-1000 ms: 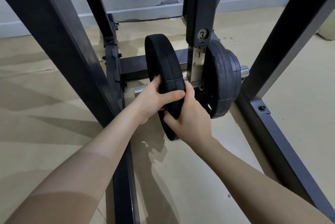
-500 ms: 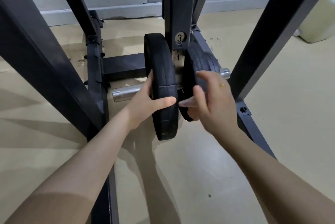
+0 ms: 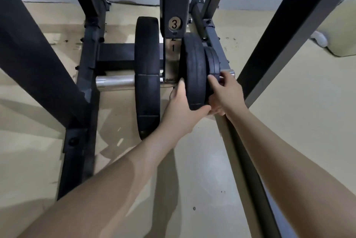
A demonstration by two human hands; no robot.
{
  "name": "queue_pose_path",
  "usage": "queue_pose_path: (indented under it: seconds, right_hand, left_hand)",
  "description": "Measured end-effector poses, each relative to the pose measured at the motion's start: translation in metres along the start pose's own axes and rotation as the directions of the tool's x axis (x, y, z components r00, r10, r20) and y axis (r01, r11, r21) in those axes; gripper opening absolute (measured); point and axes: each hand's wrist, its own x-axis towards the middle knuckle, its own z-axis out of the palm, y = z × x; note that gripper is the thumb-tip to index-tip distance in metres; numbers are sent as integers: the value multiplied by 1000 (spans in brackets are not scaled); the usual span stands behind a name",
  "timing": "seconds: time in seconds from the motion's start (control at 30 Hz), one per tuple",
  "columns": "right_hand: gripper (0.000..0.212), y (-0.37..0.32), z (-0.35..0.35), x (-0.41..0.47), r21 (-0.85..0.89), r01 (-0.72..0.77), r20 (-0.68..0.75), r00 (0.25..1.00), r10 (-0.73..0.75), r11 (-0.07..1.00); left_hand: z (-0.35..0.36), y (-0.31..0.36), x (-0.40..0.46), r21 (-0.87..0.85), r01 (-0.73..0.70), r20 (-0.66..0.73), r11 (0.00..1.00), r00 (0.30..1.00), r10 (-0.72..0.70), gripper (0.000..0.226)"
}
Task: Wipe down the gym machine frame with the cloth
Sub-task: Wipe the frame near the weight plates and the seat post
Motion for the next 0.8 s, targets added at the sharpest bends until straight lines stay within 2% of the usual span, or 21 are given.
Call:
queue_pose_path:
  seconds: [0.07,0.13,0.2,0.27,0.4,0.53,0.67,0.8]
  right_hand:
    - [32,3,-5,3,-126,95,125,989,-79,987]
    - [32,8,-3,9,-262,159,157,980,-121,952]
    - [32,17,5,10,-337,134,47,991,-126,932]
    - [36,23,9,10,-317,59,-77,993,-88,947]
    - [35,29,7,12,-380,99,-90,986,-143,920]
    - [36,31,8,9,-382,99,-185,966,-181,919]
    - [37,38,1,10,-412,25,-255,956,-142,911]
    - [35,41,-5,13,-411,2,-271,955,-124,912]
  left_hand:
    - [9,-4,9,-71,25,-53,997,998,-28,95]
    - [17,-8,18,-50,7,-139,999,990,-14,102]
    - [22,-11,22,-20,-12,-221,1000,975,7,110]
    - [27,-15,25,-4,-11,-273,1000,962,10,109]
    - [35,-13,27,42,7,-286,999,958,5,101]
    - [29,-18,28,63,-6,-301,998,953,25,99]
    - [21,-25,29,94,0,-270,996,962,25,103]
    - [24,-23,31,104,20,-297,994,955,12,98]
